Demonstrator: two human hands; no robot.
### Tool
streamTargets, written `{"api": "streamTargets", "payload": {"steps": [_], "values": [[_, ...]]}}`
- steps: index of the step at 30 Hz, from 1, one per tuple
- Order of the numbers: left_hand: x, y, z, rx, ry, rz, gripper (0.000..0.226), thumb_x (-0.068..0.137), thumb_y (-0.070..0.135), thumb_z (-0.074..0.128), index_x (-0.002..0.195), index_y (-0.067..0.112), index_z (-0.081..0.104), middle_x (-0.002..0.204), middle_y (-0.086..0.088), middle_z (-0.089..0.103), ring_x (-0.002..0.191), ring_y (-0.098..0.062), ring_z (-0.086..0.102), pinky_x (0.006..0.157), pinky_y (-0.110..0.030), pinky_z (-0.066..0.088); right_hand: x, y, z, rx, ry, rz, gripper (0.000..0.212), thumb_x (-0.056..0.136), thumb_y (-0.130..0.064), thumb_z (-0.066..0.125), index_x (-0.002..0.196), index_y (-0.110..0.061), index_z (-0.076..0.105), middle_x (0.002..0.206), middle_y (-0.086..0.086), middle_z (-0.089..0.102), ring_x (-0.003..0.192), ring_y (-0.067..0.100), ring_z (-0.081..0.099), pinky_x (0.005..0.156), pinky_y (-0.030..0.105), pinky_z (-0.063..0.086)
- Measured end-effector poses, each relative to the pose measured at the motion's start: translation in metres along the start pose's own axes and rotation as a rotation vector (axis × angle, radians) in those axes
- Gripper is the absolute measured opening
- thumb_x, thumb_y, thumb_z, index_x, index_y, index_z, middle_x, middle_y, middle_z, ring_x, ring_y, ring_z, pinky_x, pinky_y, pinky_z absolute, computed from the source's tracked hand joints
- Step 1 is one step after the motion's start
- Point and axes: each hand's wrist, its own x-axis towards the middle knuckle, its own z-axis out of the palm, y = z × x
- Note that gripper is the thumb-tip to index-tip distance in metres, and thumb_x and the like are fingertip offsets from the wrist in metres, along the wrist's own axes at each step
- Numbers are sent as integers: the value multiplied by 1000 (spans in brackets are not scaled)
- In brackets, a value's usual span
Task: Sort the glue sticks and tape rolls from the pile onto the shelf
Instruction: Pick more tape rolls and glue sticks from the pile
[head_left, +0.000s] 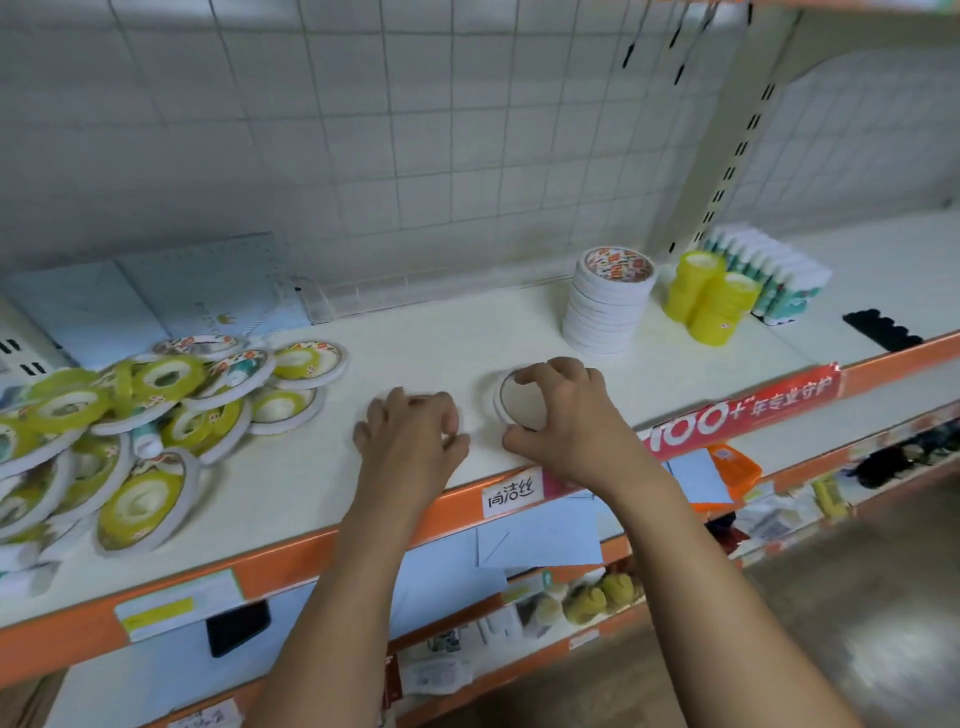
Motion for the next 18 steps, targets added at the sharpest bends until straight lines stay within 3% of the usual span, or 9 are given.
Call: {"api": "streamTargets", "payload": {"steps": [4,11,18], "values": [[7,53,1,-44,105,73,31,76,50,68,85,27,49,109,1,50,106,-26,45,82,-36,36,-7,43,-30,-6,36,17,65,75,-40,69,135,-21,50,134,6,45,120,31,39,102,35,36],[10,181,46,-12,50,346,44,71,63,63,93,28,50,107,6,55,99,-21,49,81,-39,43,-37,157,-97,-46,72,146,68,73,-49,67,134,-23,50,135,6,45,121,30,38,101,36,35],[12,294,118,-55,-59,499,51,74,64,64,106,25,55,117,6,55,107,-20,49,87,-40,45,-75,272,-144,-94,131,282,62,80,-47,65,135,-25,48,135,5,43,119,29,37,94,35,39]]}}
